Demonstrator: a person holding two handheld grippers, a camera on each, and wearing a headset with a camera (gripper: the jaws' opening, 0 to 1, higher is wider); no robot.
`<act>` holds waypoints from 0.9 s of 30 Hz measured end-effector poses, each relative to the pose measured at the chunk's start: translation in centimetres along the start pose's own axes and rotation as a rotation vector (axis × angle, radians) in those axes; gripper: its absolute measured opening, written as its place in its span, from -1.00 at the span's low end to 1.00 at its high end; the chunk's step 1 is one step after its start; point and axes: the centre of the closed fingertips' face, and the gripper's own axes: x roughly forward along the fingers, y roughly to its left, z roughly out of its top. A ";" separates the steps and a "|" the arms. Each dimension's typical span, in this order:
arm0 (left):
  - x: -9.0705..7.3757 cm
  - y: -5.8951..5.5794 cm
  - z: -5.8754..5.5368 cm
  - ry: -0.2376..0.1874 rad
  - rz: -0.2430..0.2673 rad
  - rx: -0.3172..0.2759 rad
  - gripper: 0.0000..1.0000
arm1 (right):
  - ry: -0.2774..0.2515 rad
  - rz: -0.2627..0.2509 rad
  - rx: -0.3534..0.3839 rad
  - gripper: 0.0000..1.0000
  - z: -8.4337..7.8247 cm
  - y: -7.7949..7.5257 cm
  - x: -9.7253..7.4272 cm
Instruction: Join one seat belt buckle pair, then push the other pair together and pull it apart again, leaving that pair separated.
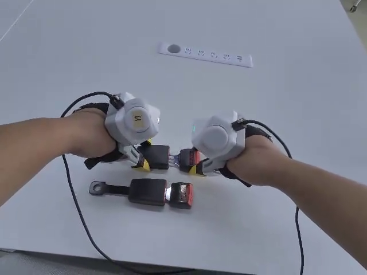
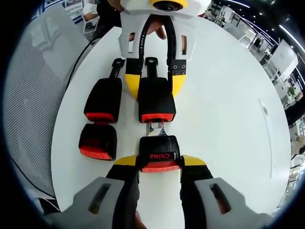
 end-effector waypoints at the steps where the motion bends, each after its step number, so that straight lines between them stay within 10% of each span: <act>1: 0.0 0.0 0.0 0.000 -0.002 0.001 -0.36 | -0.001 -0.002 -0.004 -0.38 0.0 0.0 0.1; 27: 0.1 0.0 -0.1 0.007 -0.007 0.006 -0.35 | 0.022 -0.006 0.052 -0.38 -5.1 0.3 -2.5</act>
